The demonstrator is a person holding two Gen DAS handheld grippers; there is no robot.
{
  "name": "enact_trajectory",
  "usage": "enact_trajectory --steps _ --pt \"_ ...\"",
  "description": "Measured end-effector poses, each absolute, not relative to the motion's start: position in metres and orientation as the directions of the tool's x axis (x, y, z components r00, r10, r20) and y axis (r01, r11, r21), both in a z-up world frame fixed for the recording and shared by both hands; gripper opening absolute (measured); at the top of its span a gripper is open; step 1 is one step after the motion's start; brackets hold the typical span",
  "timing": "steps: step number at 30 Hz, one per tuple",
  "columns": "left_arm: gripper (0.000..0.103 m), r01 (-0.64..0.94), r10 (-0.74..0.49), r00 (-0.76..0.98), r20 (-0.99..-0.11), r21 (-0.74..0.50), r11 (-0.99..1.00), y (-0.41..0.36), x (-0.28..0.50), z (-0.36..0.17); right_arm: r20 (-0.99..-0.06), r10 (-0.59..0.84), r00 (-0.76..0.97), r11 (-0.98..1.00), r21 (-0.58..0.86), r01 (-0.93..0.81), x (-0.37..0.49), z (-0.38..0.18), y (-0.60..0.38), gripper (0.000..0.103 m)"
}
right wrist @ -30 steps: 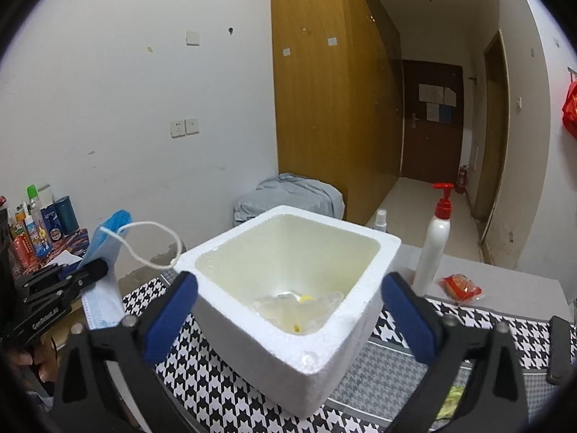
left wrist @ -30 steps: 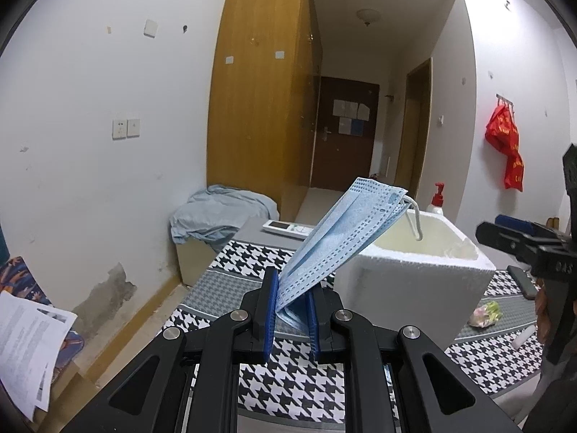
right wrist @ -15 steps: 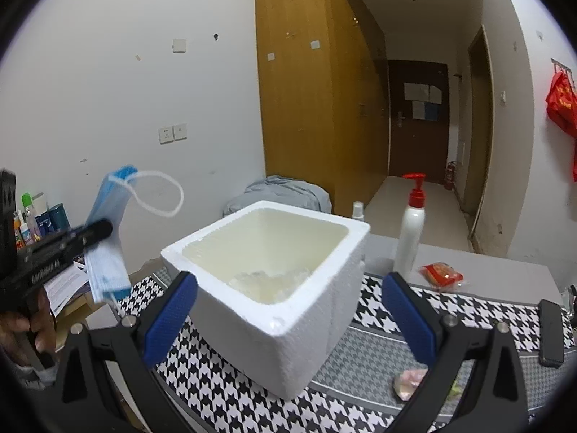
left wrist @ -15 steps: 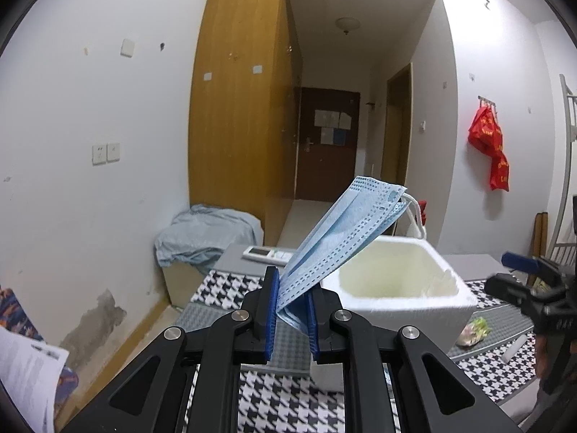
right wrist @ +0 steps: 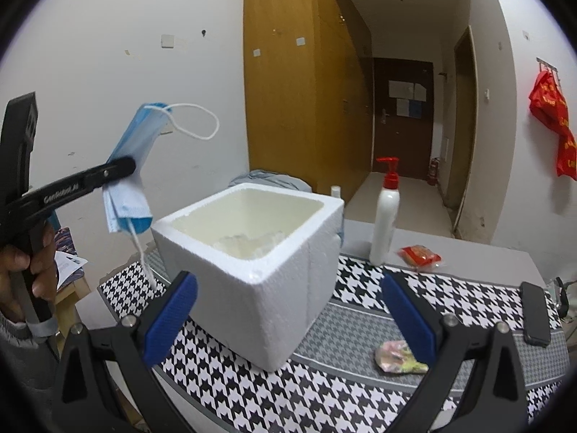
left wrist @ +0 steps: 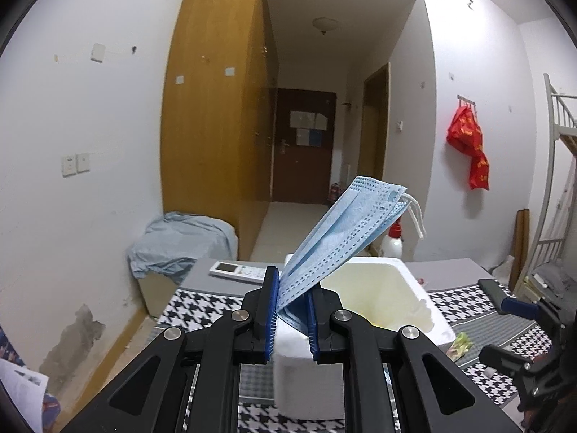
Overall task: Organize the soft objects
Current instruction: 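Lower the blue mask into the foam box and open the left tool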
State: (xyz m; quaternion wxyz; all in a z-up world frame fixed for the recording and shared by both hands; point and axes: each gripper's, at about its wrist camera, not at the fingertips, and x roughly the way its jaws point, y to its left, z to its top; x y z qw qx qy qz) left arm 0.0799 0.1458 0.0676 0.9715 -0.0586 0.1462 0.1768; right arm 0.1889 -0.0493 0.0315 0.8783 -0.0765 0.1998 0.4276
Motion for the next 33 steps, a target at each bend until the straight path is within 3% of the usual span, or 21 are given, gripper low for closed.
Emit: enact_trajectory --steps 15,33 --pt "0.015 -0.275 0.238 0.91 -0.34 -0.063 0.959 0.133 0.12 0.063 -0.422 0.667 0.614 0.686 0.028 -0.727 0.188 0.028 -0.075 0.103" --pt "0.018 -0.273 0.233 0.878 -0.418 -0.036 0.961 0.136 0.161 0.051 -0.44 0.601 0.667 0.754 0.036 -0.656 0.196 0.021 -0.098 0.103"
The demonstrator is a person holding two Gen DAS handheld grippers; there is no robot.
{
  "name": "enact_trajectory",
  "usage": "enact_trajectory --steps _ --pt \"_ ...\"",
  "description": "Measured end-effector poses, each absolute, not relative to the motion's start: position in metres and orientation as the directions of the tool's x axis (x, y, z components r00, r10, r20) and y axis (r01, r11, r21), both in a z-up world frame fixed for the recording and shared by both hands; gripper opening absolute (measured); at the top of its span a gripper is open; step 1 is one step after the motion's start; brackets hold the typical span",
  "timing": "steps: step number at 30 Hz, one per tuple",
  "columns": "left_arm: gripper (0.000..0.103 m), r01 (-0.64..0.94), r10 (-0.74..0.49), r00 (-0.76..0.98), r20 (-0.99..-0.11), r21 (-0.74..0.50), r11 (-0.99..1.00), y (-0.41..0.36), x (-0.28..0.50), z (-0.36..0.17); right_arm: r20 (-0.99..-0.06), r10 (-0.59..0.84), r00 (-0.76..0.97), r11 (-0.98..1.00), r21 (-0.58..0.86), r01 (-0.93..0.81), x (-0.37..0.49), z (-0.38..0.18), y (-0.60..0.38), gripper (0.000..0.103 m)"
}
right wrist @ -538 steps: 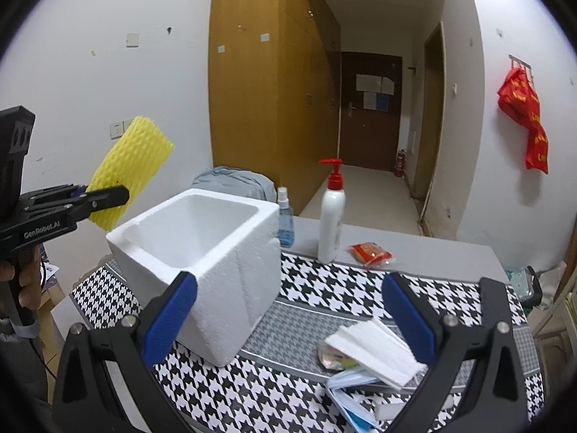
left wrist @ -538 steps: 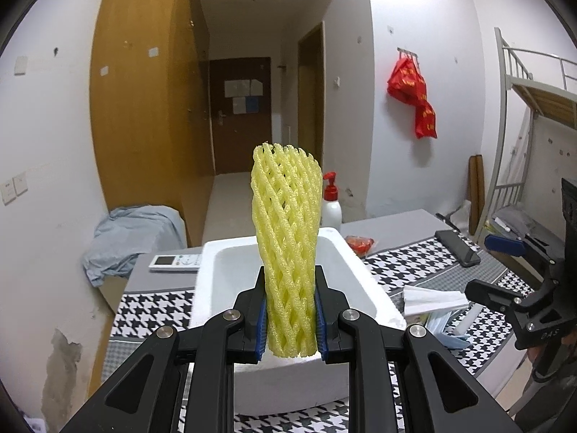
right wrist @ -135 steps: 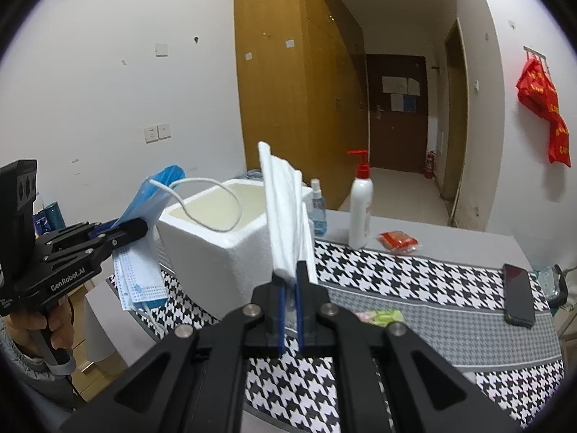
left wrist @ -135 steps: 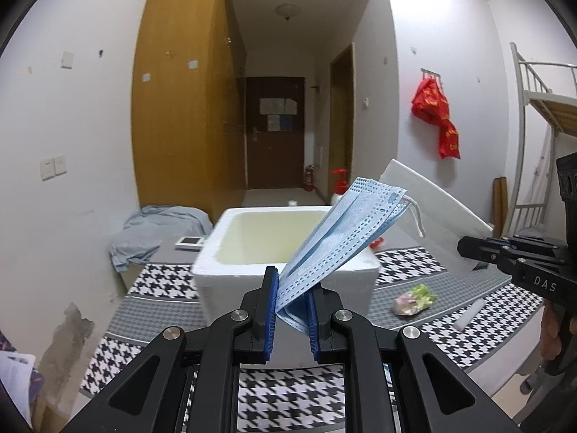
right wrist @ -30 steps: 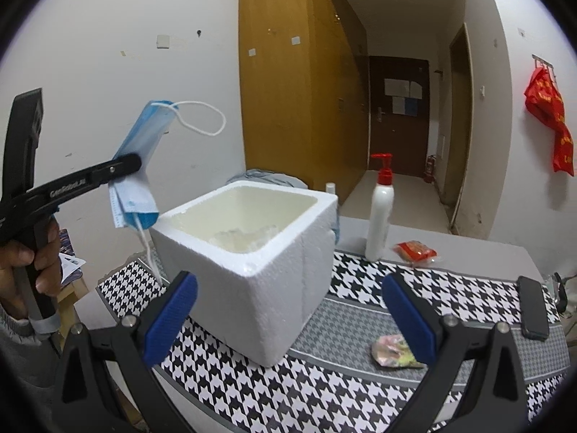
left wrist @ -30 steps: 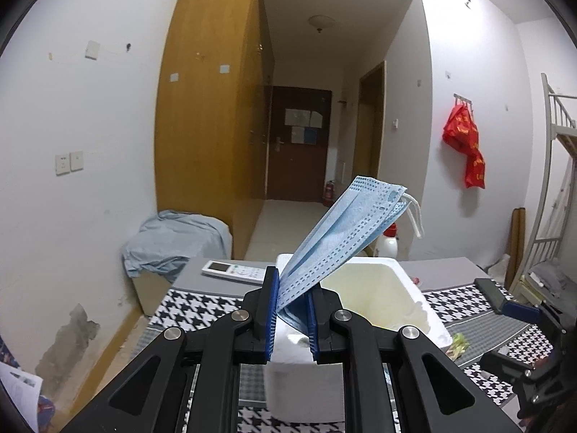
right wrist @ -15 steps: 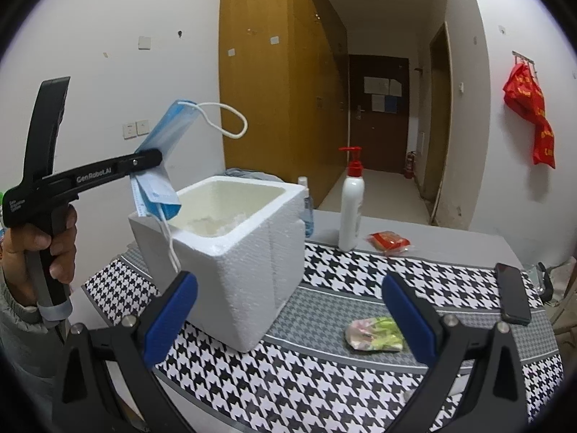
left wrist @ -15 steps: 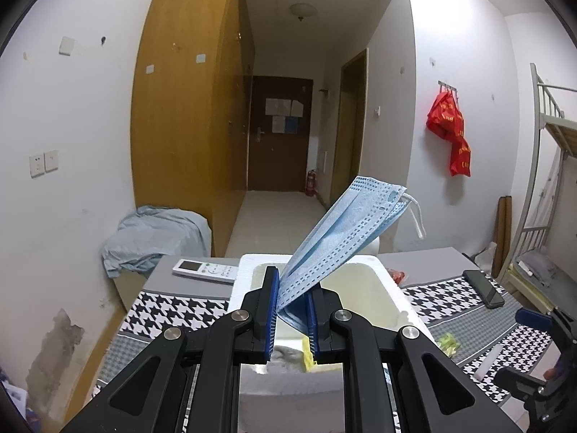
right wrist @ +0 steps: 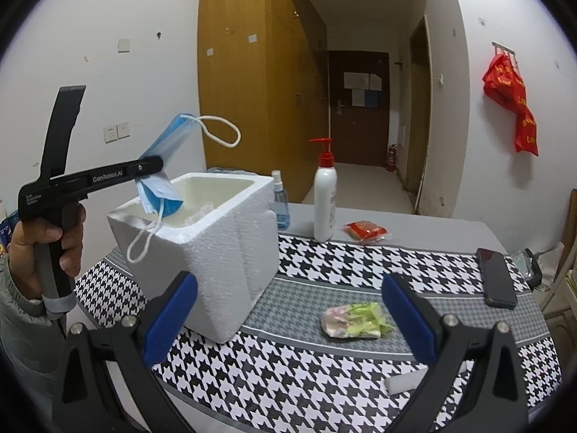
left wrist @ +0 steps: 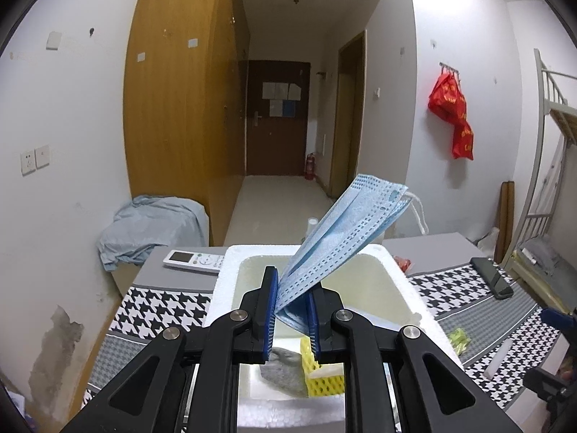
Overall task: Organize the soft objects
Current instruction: 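Lower the blue mask into the foam box and open the left tool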
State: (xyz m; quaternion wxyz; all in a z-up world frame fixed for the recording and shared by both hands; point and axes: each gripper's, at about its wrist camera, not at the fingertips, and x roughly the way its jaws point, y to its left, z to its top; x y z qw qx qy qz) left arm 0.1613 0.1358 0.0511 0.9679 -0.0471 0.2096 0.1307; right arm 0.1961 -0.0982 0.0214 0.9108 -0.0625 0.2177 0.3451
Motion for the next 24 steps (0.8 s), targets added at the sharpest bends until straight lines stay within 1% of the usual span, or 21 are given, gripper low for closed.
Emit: enact_trajectory --steps 1,2,3,4,5,6,7,8,9,11,24 --pt "0.025 -0.275 0.237 0.875 -0.422 -0.031 0.961 0.135 0.163 0.051 -0.441 0.598 0.669 0.757 0.037 -0.652 0.197 0.021 -0.099 0.103" --pt "0.037 -0.278 0.24 0.875 -0.421 -0.031 0.96 0.135 0.164 0.051 -0.441 0.596 0.671 0.759 0.039 -0.649 0.197 0.021 -0.1 0.103" --pt "0.052 -0.279 0.24 0.875 -0.42 -0.032 0.96 0.135 0.163 0.049 -0.44 0.596 0.672 0.76 0.04 -0.649 0.197 0.021 -0.101 0.103" --pt "0.06 -0.281 0.242 0.876 -0.417 -0.032 0.959 0.134 0.163 0.049 -0.439 0.596 0.672 0.761 0.041 -0.648 0.198 0.02 -0.102 0.103" --pt "0.074 -0.282 0.245 0.877 -0.413 -0.031 0.959 0.134 0.162 0.049 -0.439 0.594 0.674 0.762 0.041 -0.646 0.198 0.02 -0.103 0.103" --pt "0.079 -0.291 0.255 0.879 -0.404 -0.029 0.956 0.133 0.161 0.049 -0.439 0.593 0.675 0.764 0.041 -0.644 0.198 0.02 -0.104 0.103" --pt "0.081 -0.299 0.264 0.878 -0.399 -0.027 0.954 0.133 0.16 0.049 -0.44 0.592 0.675 0.765 0.041 -0.643 0.198 0.02 -0.104 0.103" --pt "0.086 -0.301 0.267 0.877 -0.399 -0.025 0.953 0.133 0.161 0.049 -0.442 0.59 0.676 0.766 0.043 -0.641 0.199 0.019 -0.105 0.103" --pt "0.093 -0.298 0.264 0.879 -0.396 -0.025 0.954 0.132 0.161 0.049 -0.442 0.59 0.676 0.767 0.043 -0.641 0.199 0.019 -0.105 0.103" --pt "0.102 -0.298 0.268 0.885 -0.381 -0.021 0.954 0.129 0.159 0.049 -0.442 0.59 0.676 0.767 0.044 -0.64 0.2 0.019 -0.106 0.103" --pt "0.102 -0.27 0.244 0.91 -0.335 -0.034 0.962 0.108 0.136 0.056 -0.429 0.586 0.688 0.776 0.051 -0.629 0.198 0.022 -0.117 0.103"
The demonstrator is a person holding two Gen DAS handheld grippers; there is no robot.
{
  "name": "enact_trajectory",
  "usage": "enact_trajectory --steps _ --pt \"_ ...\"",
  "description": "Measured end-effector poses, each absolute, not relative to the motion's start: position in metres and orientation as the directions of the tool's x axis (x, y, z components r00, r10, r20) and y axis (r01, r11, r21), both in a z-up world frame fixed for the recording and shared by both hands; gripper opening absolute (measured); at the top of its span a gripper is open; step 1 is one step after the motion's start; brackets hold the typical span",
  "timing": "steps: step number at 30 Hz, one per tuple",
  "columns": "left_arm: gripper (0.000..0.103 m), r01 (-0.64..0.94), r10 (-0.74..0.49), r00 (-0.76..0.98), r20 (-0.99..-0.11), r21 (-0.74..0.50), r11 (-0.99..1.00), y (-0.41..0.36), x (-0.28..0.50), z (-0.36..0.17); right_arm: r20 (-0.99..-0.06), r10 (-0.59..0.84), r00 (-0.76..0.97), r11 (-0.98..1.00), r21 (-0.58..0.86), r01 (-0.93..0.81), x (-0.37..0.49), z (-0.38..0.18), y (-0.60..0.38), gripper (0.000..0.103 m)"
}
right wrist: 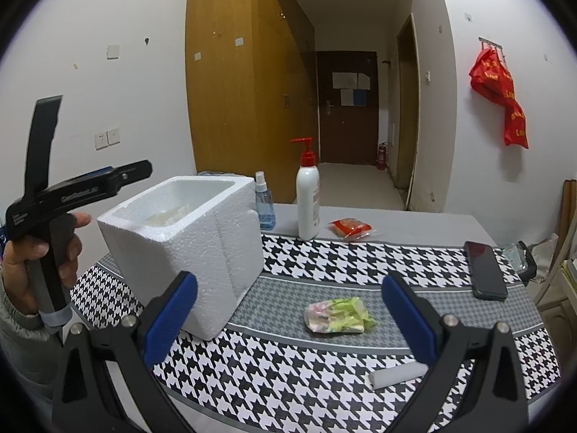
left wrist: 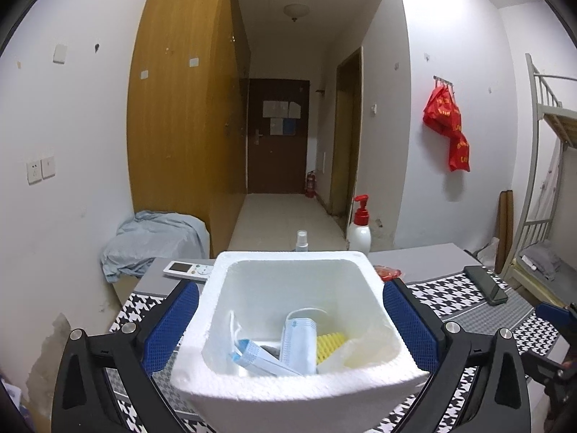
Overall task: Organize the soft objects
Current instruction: 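Lower the blue mask into the foam box and open the left tool, then move both tools back toward the green snack bag and foam tube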
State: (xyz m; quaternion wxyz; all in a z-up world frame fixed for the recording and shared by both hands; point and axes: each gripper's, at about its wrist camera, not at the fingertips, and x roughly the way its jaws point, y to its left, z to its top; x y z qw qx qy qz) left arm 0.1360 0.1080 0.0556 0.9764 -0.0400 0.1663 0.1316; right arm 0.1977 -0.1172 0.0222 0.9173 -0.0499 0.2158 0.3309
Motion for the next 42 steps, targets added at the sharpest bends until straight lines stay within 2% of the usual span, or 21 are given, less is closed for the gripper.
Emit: enact_trajectory --steps 8,13,19,23,28,33,42 --pt "0.102 -0.262 0.247 0.916 -0.317 -0.004 0.965 0.091 0.12 0.052 -0.414 0.589 0.694 0.778 0.056 -0.626 0.194 0.024 -0.126 0.103" --pt "0.102 -0.227 0.197 0.932 -0.303 -0.068 0.971 0.091 0.109 0.047 -0.403 0.595 0.695 0.775 0.059 -0.629 0.19 0.026 -0.13 0.103" --pt "0.102 -0.259 0.239 0.946 -0.218 -0.071 0.963 0.082 0.084 0.049 -0.392 0.6 0.697 0.772 0.057 -0.633 0.184 0.028 -0.135 0.103" --pt "0.102 -0.23 0.207 0.959 -0.193 -0.103 0.968 0.074 0.073 0.044 -0.384 0.605 0.698 0.771 0.064 -0.633 0.181 0.028 -0.14 0.103" --pt "0.102 -0.242 0.22 0.956 -0.193 -0.1 0.965 0.065 0.073 0.036 -0.39 0.606 0.693 0.771 0.074 -0.633 0.18 0.025 -0.144 0.103" --pt "0.102 -0.202 0.176 0.966 -0.191 -0.123 0.972 0.058 0.073 0.03 -0.395 0.607 0.69 0.769 0.075 -0.634 0.18 0.023 -0.146 0.103" --pt "0.102 -0.137 0.115 0.969 -0.217 -0.085 0.987 0.036 0.08 0.014 -0.392 0.598 0.699 0.78 0.082 -0.621 0.179 0.017 -0.16 0.103"
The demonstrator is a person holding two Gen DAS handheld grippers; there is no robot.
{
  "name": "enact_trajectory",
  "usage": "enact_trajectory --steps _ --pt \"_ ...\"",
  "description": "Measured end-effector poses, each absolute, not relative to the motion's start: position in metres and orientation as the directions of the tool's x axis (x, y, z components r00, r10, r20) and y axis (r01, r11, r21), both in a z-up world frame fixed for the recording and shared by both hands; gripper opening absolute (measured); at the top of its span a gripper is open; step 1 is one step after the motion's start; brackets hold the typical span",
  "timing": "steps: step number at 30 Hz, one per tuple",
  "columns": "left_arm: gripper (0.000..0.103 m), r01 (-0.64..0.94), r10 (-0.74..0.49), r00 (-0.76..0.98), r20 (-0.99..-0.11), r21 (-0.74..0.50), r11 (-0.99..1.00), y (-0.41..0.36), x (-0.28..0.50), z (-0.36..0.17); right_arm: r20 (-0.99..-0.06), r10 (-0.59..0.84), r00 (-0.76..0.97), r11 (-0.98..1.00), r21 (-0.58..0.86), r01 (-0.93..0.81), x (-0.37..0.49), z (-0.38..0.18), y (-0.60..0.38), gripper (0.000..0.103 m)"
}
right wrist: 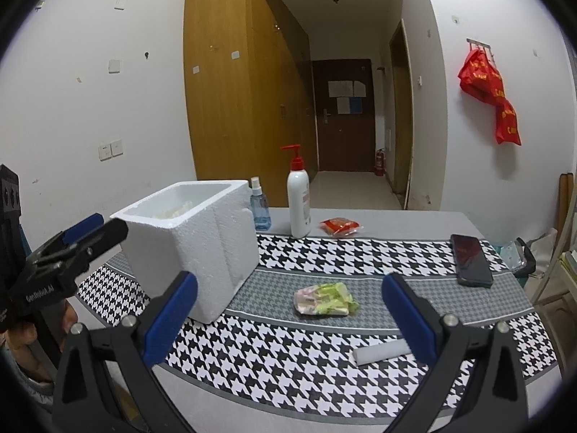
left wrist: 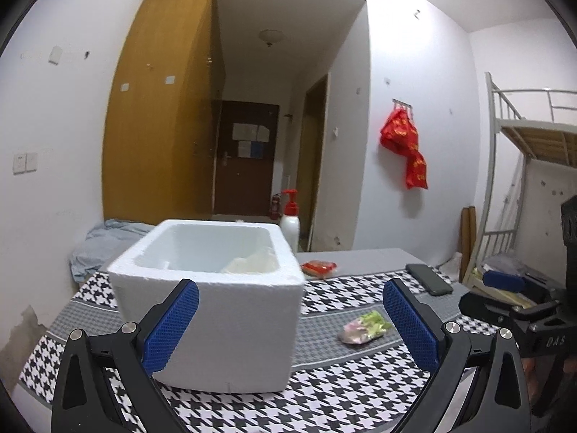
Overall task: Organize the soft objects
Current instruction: 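Move both tools back toward the green snack bag and foam tube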
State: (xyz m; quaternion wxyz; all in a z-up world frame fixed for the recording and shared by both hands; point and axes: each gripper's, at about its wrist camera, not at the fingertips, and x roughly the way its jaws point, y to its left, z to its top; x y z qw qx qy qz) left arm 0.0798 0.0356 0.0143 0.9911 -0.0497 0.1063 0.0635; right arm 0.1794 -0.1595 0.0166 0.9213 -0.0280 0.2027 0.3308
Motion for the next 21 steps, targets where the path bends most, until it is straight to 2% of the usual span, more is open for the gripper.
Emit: enact_trajectory --steps 13,21 --pt "0.102 -0.078 0.054 0.964 -0.26 -0.084 0.993 0.017 0.105 0.008 -0.412 0.561 0.718 0.811 0.098 -0.577 0.191 0.004 -0.183 0.103" --pt "0.102 -0.003 -0.031 0.948 -0.316 -0.108 0.994 0.0 0.129 0.003 -0.412 0.533 0.739 0.83 0.083 -0.552 0.193 -0.001 -0.197 0.103"
